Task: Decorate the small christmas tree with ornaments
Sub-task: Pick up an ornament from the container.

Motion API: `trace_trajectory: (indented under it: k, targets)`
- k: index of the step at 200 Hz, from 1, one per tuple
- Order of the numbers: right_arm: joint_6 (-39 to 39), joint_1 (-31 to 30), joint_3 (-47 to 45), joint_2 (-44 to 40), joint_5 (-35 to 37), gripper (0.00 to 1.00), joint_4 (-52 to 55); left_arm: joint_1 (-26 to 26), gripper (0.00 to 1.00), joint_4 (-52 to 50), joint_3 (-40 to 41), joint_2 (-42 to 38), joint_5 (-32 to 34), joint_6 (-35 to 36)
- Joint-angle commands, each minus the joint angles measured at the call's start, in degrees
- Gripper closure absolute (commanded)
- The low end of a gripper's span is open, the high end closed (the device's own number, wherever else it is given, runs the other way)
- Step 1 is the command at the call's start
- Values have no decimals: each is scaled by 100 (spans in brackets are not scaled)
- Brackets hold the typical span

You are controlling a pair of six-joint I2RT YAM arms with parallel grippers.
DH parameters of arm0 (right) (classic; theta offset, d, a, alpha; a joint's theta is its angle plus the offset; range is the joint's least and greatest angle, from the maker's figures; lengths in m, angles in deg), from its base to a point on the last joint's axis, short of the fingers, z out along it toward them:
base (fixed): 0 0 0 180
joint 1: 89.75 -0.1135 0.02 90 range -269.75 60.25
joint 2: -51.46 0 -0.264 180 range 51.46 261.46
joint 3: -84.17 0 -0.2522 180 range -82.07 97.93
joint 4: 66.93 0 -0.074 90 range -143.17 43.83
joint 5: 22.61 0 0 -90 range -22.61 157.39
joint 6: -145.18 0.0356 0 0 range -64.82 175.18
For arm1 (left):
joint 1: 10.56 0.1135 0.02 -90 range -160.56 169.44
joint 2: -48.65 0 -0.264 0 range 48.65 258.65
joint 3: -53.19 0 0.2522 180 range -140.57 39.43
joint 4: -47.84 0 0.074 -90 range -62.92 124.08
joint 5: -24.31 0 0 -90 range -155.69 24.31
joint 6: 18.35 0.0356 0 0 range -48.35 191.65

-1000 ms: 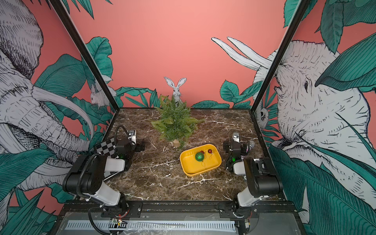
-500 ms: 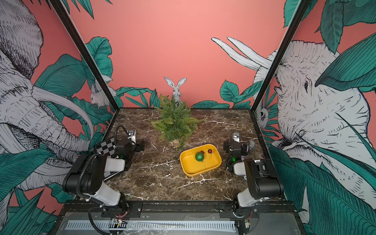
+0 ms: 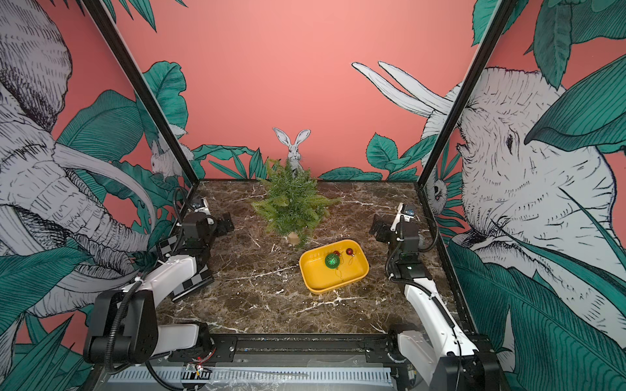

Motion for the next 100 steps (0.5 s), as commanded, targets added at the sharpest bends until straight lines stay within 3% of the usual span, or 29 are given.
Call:
trace_trajectory:
  k: [1,13,42,67,100]
  targets:
    - [654,-132,348,303,-1430,19,1196,12,14,-204,56,-60,-1714,-1298]
    - [509,-482,620,392,-1068,24,1861,-131,20,-300,185,-246,-1901,-1353]
    - [437,-1522,1120,591,211,22,3162,-729,20,-2108,-54,-896,-1295,-761]
    - [653,-2065,1268,895,671,25,3496,-967,20,-2731,208,-1415,-1437,-856]
    - [872,-2641,1392,1351,996,27,3557,-1447,20,-2788,828,-2008,-1704,-1288]
